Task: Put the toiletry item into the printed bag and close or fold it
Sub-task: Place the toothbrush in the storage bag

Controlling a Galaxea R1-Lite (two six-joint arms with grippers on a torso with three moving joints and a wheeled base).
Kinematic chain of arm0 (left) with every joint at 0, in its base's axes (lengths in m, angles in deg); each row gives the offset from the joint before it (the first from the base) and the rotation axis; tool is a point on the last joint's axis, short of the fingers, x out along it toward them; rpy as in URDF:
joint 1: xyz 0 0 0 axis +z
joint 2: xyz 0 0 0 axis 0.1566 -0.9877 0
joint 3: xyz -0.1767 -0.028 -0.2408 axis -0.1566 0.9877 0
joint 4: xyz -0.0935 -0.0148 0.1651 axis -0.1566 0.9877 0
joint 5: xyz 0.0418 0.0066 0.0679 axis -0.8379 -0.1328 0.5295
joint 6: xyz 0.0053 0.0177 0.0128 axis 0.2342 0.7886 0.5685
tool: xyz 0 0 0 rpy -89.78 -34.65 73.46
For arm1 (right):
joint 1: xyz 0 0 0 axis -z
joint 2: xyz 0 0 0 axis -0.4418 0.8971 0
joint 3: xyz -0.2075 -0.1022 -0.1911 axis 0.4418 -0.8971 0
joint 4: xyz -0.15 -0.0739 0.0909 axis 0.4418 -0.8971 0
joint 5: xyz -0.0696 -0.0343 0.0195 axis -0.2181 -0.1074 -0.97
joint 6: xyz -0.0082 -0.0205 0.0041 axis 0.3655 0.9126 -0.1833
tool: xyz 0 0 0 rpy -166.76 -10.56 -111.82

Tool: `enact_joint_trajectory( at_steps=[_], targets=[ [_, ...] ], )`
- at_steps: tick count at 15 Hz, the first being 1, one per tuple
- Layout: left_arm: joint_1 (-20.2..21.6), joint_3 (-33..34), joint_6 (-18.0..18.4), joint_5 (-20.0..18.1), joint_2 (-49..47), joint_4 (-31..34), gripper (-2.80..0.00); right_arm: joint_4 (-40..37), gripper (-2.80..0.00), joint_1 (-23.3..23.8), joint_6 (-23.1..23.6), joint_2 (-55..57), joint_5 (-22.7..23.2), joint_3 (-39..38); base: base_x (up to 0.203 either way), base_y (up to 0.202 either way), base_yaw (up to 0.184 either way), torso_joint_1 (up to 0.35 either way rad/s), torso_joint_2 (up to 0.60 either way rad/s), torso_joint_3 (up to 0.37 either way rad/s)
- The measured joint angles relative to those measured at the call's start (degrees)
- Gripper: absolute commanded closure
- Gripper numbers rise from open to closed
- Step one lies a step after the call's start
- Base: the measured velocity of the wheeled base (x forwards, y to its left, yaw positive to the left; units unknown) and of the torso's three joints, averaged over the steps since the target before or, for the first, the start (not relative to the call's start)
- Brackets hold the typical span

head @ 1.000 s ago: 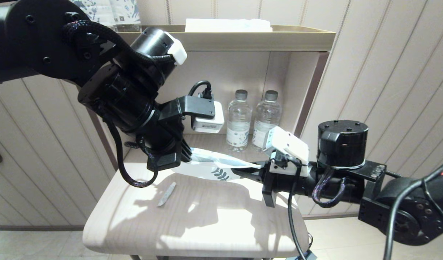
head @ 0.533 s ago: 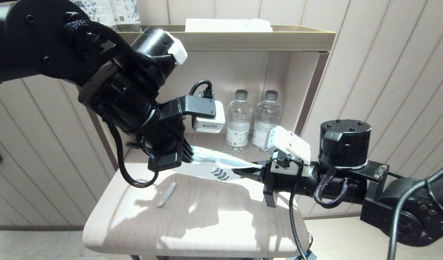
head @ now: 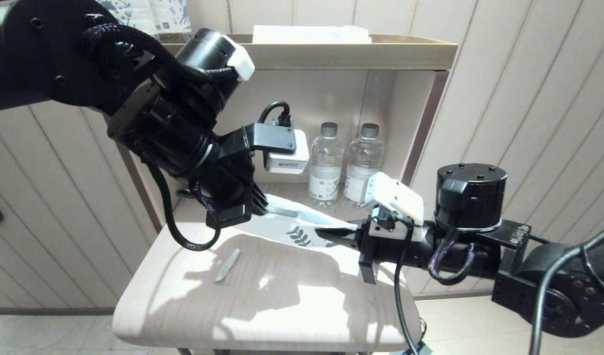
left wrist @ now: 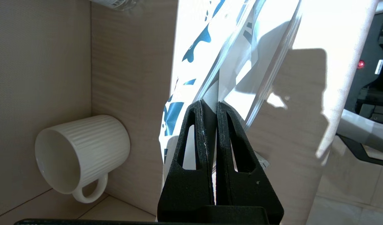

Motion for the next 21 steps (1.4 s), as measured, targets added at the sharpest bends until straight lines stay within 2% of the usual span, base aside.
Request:
enact_joint_trajectory(
  at_steps=[16, 21],
  targets=[
    [-0.88, 0.02, -0.46, -0.07, 0.78, -4.94, 0.00, -0.08, 0.00, -0.45, 0.00, 0.48, 0.00, 0.02, 0.000, 0.000, 0.000, 0.000, 0.00, 0.000],
    [-0.91, 0.02, -0.16, 0.00, 0.85, -4.21, 0.00, -0.04, 0.00, -0.67, 0.08, 0.59, 0.11, -0.24, 0.000, 0.000, 0.000, 0.000, 0.00, 0.000]
  ],
)
